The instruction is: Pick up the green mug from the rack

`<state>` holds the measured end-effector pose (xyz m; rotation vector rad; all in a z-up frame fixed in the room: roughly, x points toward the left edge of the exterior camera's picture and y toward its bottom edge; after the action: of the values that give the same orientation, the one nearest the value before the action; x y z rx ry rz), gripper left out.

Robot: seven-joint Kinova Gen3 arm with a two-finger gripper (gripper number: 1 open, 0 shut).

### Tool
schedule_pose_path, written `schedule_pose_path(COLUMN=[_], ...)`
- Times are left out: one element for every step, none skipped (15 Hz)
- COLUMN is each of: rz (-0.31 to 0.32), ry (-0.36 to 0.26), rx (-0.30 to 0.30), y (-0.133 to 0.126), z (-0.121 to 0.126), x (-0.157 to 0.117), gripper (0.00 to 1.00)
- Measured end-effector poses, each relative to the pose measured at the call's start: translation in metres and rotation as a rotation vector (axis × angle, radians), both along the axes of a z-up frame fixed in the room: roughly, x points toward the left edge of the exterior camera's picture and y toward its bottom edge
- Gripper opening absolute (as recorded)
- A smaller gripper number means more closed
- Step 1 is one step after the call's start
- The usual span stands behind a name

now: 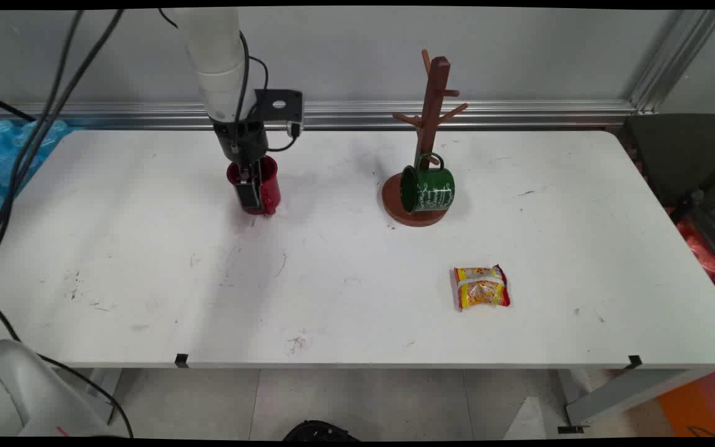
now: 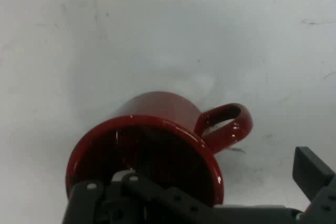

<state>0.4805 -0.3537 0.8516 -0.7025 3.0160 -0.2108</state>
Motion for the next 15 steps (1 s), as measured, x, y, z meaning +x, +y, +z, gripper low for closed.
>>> schedule_pose_path(rz=[-0.007,-0.014,-0.021,-0.029,-0.037,-0.043,-0.051,-0.056,-0.064,-0.070,-0.071,-0.070,-0.067,-0.061,-0.056], ry=[0.008,0.015,0.024,0.034,0.042,0.048,0.058,0.064,0.077,0.092,0.109,0.120,0.141,0.165,0.185], rx=[-0.004,-0.008,-0.014,-0.021,-0.028,-0.033,-0.039,-0.044,-0.050,-0.057,-0.065,-0.070,-0.077,-0.085,-0.092], y=[0.003,0.005,0.009,0.012,0.014,0.016,0.018,0.021,0.024,0.029,0.032,0.034,0.038,0.042,0.045], z=[0.006,0.011,0.018,0.025,0.032,0.036,0.043,0.048,0.057,0.066,0.074,0.079,0.086,0.095,0.102], x=[0.001,0.003,0.004,0.006,0.007,0.008,0.010,0.011,0.012,0.014,0.015,0.015,0.016,0.017,0.017], gripper=[1.00,1.00,1.00,1.00,1.00,1.00,1.00,1.00,1.00,1.00,1.00,1.00,1.00,1.00,1.00])
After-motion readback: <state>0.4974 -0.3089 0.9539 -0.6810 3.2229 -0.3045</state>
